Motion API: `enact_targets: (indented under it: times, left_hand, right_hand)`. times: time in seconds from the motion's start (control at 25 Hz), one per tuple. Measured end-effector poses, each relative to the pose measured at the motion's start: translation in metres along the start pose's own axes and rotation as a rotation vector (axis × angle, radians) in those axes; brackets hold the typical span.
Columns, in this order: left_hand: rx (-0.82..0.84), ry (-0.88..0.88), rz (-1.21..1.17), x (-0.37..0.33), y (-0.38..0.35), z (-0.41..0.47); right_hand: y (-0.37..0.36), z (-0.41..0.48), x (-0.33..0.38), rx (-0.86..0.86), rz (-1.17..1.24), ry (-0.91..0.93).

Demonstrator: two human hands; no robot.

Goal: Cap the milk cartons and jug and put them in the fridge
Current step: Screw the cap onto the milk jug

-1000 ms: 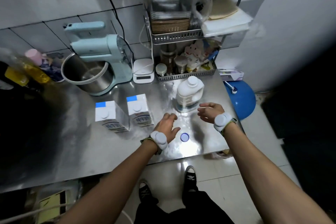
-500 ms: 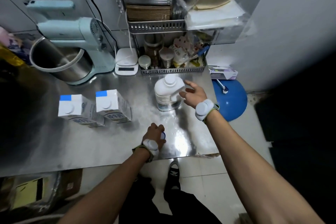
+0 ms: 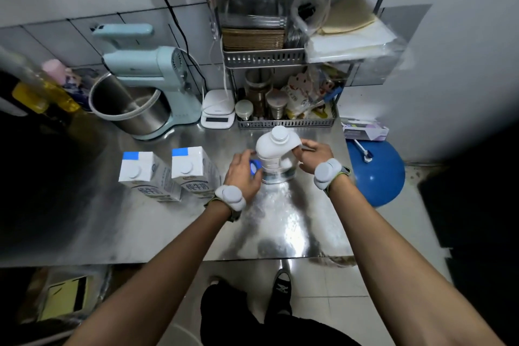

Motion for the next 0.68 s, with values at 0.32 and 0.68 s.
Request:
enact_targets:
  times: [0.32, 0.68]
  left_hand:
    - [-0.286, -0.013, -0.175, -0.039, 0.085, 0.021]
    - [-0.170, -0.164, -0.166, -0.081, 0.071, 0.021]
  right_hand:
    - [-0.003, -0.009, 0.008, -0.003, -0.125, 0.051]
    - [0.004, -0.034, 0.031, 0.009, -0.371, 0.181]
Point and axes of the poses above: each hand's wrist, its own z-axis towards the middle knuckle, its own y-axis out of the back of the hand, x = y × z, the point moved 6 cm from there along z, towards the middle knuckle, and after that the axes turned 12 degrees about z, right-handed, at the moved point
